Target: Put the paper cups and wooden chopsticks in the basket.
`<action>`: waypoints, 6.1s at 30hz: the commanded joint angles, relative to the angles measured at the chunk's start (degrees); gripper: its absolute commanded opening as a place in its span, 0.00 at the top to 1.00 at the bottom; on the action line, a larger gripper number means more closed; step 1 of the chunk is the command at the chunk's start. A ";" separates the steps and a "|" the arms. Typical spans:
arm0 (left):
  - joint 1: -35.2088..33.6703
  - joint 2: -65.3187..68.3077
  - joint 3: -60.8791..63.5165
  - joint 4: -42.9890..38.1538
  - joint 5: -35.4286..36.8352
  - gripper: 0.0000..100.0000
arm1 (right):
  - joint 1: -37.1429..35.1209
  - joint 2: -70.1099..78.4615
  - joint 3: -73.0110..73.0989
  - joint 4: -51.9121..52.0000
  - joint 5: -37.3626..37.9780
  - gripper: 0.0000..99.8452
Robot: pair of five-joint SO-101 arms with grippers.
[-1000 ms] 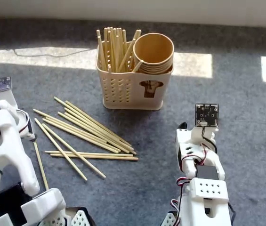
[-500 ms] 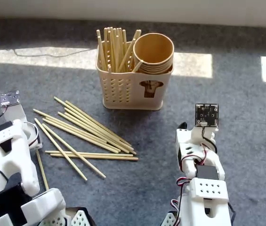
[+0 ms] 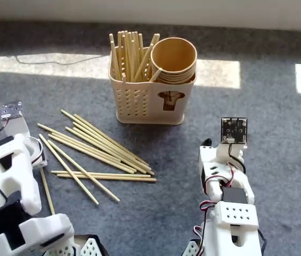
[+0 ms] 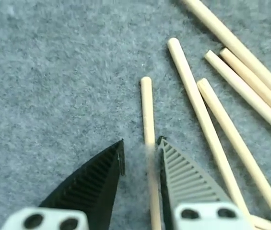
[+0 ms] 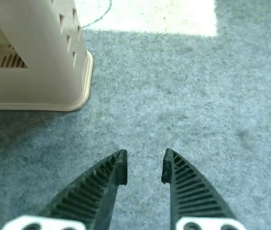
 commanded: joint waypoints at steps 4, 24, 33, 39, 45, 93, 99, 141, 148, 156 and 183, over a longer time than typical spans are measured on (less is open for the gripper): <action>-0.57 7.78 -9.19 5.54 -0.35 0.90 | -0.48 -0.75 -0.40 -1.54 0.70 0.87; -0.92 9.10 -13.14 6.33 0.00 0.99 | -0.48 -0.75 -0.40 -1.54 0.70 0.87; -0.48 9.10 -26.42 15.47 0.79 0.99 | -0.48 -0.66 -0.40 -1.54 0.70 0.87; 1.98 9.10 -40.31 25.76 3.25 0.99 | -0.48 -0.75 -0.40 -1.54 0.70 0.87; 8.66 9.10 -52.88 33.58 3.52 0.99 | -0.48 -0.75 -0.40 -1.54 0.70 0.87; 45.85 9.80 -99.47 9.14 22.33 0.99 | -0.48 -0.66 -0.40 -1.54 0.79 0.87; 46.55 9.71 -90.07 2.73 21.36 0.99 | -0.48 -0.75 -0.40 -1.63 0.79 0.87; 41.01 0.22 -71.96 21.36 14.68 0.88 | -0.31 -0.84 -0.40 -1.63 0.79 0.87; 33.71 0.31 -71.87 32.18 14.68 0.90 | -0.31 -0.75 -0.40 -1.63 0.79 0.87; 25.89 0.84 -71.78 44.31 14.77 0.90 | -0.31 -0.75 -0.40 -1.63 0.79 0.87; 8.13 0.31 -38.46 40.44 9.76 0.90 | -0.48 -0.84 -0.40 -1.63 0.79 0.87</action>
